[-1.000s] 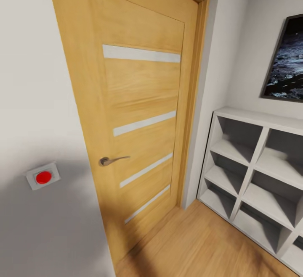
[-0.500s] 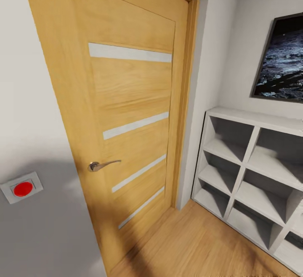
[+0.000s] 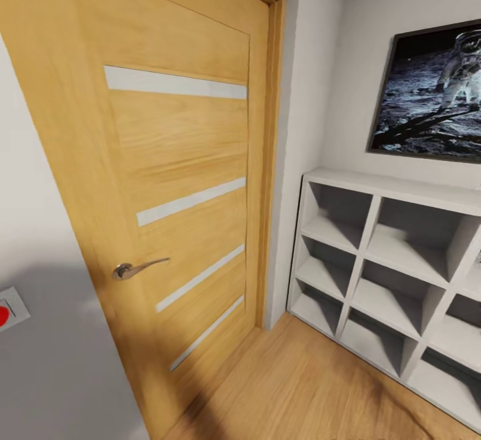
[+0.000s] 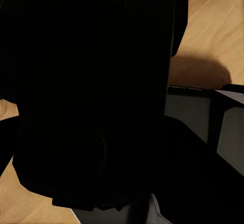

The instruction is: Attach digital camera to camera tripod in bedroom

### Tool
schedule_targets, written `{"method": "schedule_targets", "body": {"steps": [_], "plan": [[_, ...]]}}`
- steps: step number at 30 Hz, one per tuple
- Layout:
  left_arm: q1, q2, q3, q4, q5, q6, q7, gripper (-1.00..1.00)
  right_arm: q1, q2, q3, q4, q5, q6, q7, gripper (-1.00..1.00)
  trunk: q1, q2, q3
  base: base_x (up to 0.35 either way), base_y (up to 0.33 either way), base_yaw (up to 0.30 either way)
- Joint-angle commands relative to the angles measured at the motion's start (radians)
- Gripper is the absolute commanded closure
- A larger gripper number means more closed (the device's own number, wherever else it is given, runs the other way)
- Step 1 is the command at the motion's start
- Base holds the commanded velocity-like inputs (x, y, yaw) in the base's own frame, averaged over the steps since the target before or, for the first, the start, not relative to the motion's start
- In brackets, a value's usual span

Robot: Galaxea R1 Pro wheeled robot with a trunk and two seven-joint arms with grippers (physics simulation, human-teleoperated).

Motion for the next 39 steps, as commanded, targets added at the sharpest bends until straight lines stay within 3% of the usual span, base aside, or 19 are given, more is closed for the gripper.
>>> {"method": "schedule_targets", "body": {"steps": [1, 9, 15, 29, 39], "plan": [[0.000, 0.000, -0.008, 0.000, 0.009, 0.004, -0.004, 1.00, -0.001, 0.000, -0.001, 0.003, 0.000, -0.006, -0.002, -1.00, 0.000, -0.001, 0.000, 0.000, 0.000, -0.050], [0.005, 0.000, -0.008, -0.002, 0.009, 0.003, -0.004, 1.00, -0.001, 0.000, -0.001, 0.003, 0.005, -0.006, -0.002, -1.00, 0.000, -0.001, 0.000, 0.036, 0.000, -0.016], [0.005, 0.002, -0.009, -0.002, 0.006, 0.003, -0.004, 1.00, -0.001, 0.000, -0.001, 0.003, 0.008, -0.006, -0.002, -1.00, 0.000, -0.001, 0.000, 0.275, 0.000, -0.001], [0.005, 0.000, -0.008, -0.002, -0.044, 0.002, -0.004, 1.00, -0.001, 0.000, -0.001, 0.003, 0.009, -0.006, -0.002, -1.00, 0.000, -0.001, 0.000, 0.303, 0.000, 0.000], [0.005, 0.000, -0.008, -0.002, -0.046, 0.001, -0.004, 1.00, -0.001, -0.001, -0.001, 0.003, 0.009, -0.006, -0.002, -1.00, 0.000, -0.001, 0.000, 0.031, 0.000, 0.000]]}}
